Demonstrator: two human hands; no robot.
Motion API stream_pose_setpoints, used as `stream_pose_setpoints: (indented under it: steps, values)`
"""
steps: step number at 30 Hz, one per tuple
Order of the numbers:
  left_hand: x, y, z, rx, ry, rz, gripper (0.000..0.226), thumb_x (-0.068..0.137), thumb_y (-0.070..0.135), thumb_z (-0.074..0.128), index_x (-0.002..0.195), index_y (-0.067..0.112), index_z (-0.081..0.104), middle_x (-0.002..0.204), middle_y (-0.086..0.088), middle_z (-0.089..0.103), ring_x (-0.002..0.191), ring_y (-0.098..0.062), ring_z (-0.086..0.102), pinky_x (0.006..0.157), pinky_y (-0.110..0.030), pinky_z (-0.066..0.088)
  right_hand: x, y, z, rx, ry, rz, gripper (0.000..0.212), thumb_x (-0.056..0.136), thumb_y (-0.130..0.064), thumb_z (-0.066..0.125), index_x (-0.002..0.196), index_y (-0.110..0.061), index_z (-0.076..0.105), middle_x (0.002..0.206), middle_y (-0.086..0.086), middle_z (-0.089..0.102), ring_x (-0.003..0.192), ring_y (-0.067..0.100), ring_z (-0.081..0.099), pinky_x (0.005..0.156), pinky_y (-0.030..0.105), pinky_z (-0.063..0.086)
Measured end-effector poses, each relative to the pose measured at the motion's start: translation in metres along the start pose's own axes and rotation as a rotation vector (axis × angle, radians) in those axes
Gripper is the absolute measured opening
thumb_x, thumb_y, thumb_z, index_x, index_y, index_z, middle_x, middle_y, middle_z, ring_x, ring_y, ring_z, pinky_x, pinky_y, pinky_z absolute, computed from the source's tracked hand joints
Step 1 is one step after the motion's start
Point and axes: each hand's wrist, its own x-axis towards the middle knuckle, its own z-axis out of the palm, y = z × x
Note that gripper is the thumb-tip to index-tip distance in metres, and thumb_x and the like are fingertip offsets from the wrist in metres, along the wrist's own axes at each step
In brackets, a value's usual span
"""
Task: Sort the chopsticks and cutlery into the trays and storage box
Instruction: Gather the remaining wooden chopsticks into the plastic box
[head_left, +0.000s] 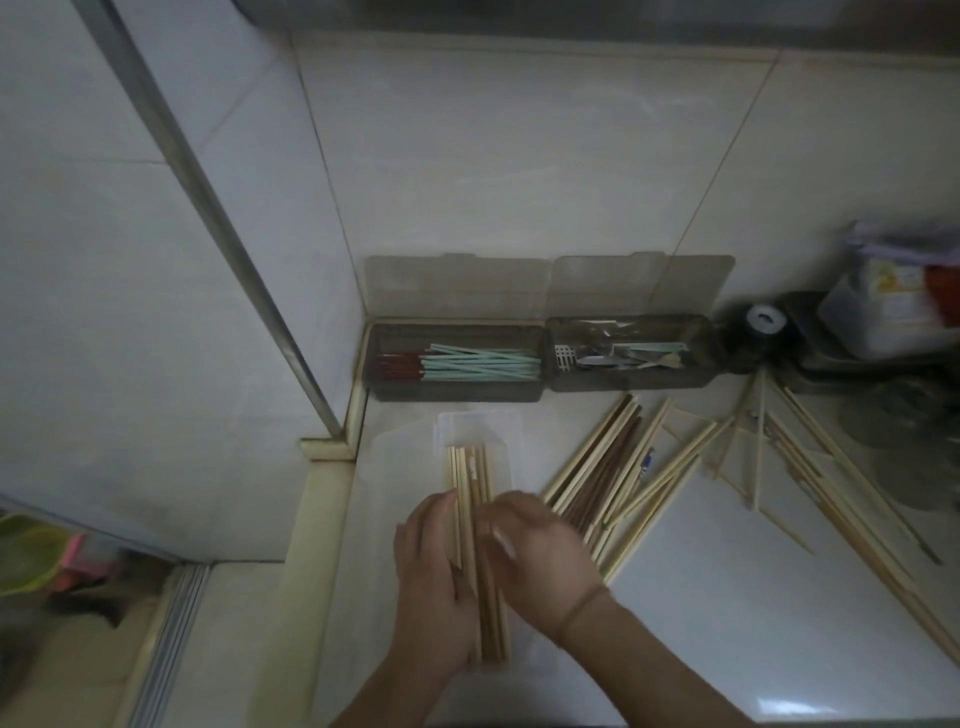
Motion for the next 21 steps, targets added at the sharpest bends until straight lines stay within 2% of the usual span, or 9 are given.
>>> stream_pose_setpoints:
  steps: [2, 3, 5, 6, 8, 12, 17, 19, 21]
  values:
    - [0.0, 0.0, -0.001, 0.038, -0.018, 0.022, 0.086, 0.065, -0.005, 0.036, 0.14, 0.039, 0.032, 0.134, 0.026, 0.027, 0.133, -0.008, 0.031, 0.112, -0.054, 0.033, -0.02, 0.03, -0.008, 0.019, 0.328, 0.141, 0.02, 0.081, -0.008, 0.067, 0.095, -0.022, 0.069, 0.093, -0.003, 0.066, 0.087, 0.016, 0.059, 0.074, 0.027, 0.052]
    - [0.0, 0.0, 0.0, 0.059, -0.022, 0.032, 0.087, 0.066, -0.007, 0.038, 0.14, 0.039, 0.031, 0.134, 0.025, 0.028, 0.134, -0.009, 0.03, 0.111, -0.056, 0.033, -0.028, 0.049, -0.01, 0.017, 0.349, 0.291, 0.02, 0.081, -0.01, 0.067, 0.096, -0.023, 0.07, 0.094, -0.003, 0.066, 0.087, 0.018, 0.06, 0.074, 0.029, 0.052]
    - [-0.001, -0.002, 0.002, 0.095, -0.027, 0.042, 0.091, 0.066, -0.014, 0.044, 0.141, 0.037, 0.031, 0.138, 0.018, 0.032, 0.136, -0.013, 0.029, 0.11, -0.058, 0.034, -0.039, 0.084, -0.009, -0.022, 0.162, 0.605, 0.025, 0.087, -0.021, 0.059, 0.11, -0.028, 0.066, 0.107, -0.001, 0.064, 0.098, 0.023, 0.06, 0.079, 0.034, 0.053]
    - [-0.001, -0.004, 0.003, 0.113, -0.032, 0.046, 0.095, 0.064, -0.019, 0.047, 0.141, 0.035, 0.033, 0.14, 0.012, 0.034, 0.137, -0.017, 0.029, 0.109, -0.058, 0.035, -0.043, 0.098, -0.008, -0.048, 0.043, 0.683, 0.03, 0.089, -0.027, 0.055, 0.117, -0.031, 0.061, 0.112, -0.001, 0.061, 0.102, 0.024, 0.059, 0.08, 0.035, 0.052]
    - [0.0, -0.005, 0.006, 0.152, -0.046, 0.061, 0.097, 0.062, -0.024, 0.049, 0.142, 0.029, 0.036, 0.142, 0.005, 0.036, 0.138, -0.022, 0.029, 0.108, -0.058, 0.037, -0.05, 0.112, -0.005, -0.038, -0.031, 0.71, 0.032, 0.09, -0.031, 0.052, 0.121, -0.035, 0.058, 0.11, -0.001, 0.057, 0.103, 0.026, 0.058, 0.078, 0.035, 0.052]
    - [0.001, -0.004, 0.007, 0.202, -0.058, 0.079, 0.098, 0.059, -0.026, 0.049, 0.141, 0.026, 0.04, 0.139, 0.004, 0.038, 0.137, -0.022, 0.026, 0.108, -0.056, 0.038, -0.055, 0.11, -0.007, -0.08, -0.005, 0.697, 0.02, 0.089, -0.038, 0.052, 0.107, -0.034, 0.061, 0.102, -0.004, 0.058, 0.097, 0.023, 0.059, 0.069, 0.028, 0.047]
    - [0.0, -0.003, 0.006, 0.214, -0.043, 0.077, 0.098, 0.06, -0.026, 0.051, 0.138, 0.03, 0.038, 0.138, 0.005, 0.041, 0.137, -0.022, 0.027, 0.109, -0.054, 0.037, -0.06, 0.111, -0.012, -0.109, 0.013, 0.774, 0.011, 0.093, -0.035, 0.047, 0.089, -0.029, 0.055, 0.079, -0.005, 0.056, 0.068, 0.019, 0.054, 0.058, 0.025, 0.04]
    - [0.001, -0.003, 0.007, 0.222, -0.039, 0.081, 0.095, 0.059, -0.026, 0.052, 0.137, 0.027, 0.042, 0.137, 0.0, 0.046, 0.136, -0.024, 0.029, 0.107, -0.055, 0.038, -0.061, 0.112, -0.015, -0.039, 0.038, 0.801, 0.005, 0.093, -0.03, 0.048, 0.095, -0.031, 0.052, 0.075, -0.001, 0.058, 0.063, 0.021, 0.054, 0.056, 0.025, 0.04]
    - [0.001, -0.002, 0.009, 0.229, -0.037, 0.074, 0.092, 0.059, -0.025, 0.053, 0.137, 0.024, 0.046, 0.136, -0.002, 0.048, 0.135, -0.024, 0.029, 0.107, -0.056, 0.038, -0.063, 0.111, -0.021, 0.035, 0.118, 0.831, 0.014, 0.09, -0.025, 0.052, 0.103, -0.03, 0.052, 0.072, 0.002, 0.061, 0.06, 0.023, 0.057, 0.055, 0.026, 0.043]
